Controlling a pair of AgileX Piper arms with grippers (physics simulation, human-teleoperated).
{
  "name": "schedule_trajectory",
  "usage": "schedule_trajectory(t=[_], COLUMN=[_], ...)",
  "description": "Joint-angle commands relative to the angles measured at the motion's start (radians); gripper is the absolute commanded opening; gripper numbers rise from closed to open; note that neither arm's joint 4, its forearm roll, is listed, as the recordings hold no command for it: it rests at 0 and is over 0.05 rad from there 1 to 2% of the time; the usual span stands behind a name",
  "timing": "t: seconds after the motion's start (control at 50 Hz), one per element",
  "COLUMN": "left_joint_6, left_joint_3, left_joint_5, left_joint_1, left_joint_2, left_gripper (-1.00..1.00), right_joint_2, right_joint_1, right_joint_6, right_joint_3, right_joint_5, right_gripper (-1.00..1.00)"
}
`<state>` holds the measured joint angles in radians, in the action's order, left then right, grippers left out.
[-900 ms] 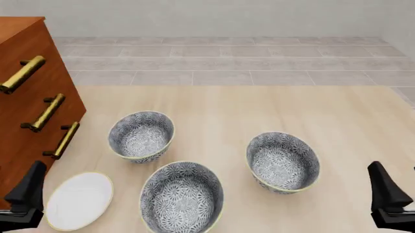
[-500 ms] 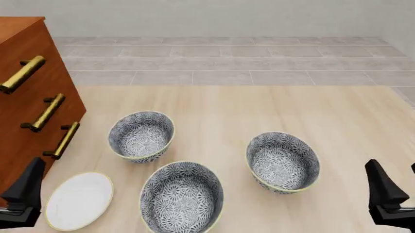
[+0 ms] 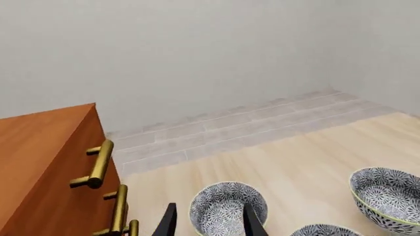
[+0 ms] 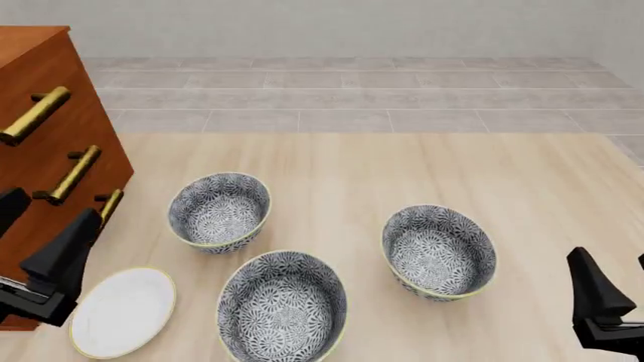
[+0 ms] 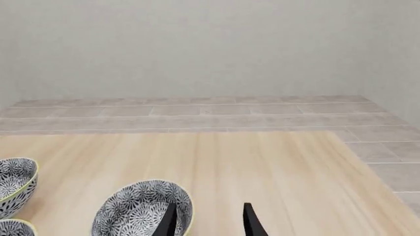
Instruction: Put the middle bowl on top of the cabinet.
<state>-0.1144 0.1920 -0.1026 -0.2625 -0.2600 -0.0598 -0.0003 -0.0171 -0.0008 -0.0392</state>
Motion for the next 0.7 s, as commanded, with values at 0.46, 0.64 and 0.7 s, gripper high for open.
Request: schedule_trajectory(t=[0.46, 0.64, 0.7], left_joint_6=[-0.063, -0.051, -0.041], left_joint_3=[0.339, 0.409, 0.427], left_joint_5=[-0.085, -0.089, -0.087], left_joint_1=[-0.469, -0.508, -0.514], left_joint_2=[-0.519, -0.631, -0.661], left_gripper=[1.00, 1.00, 1.00], right_joint_2=[0.005, 0.016, 0.019], right_joint_1=[-0.009, -0.009, -0.010], right_joint_6=[-0.030, -0.031, -0.032], right_joint_3=[0.000, 0.000, 0.000], right_joint_5=[0.006, 0.015, 0.017], right_gripper=[1.00, 1.00, 1.00])
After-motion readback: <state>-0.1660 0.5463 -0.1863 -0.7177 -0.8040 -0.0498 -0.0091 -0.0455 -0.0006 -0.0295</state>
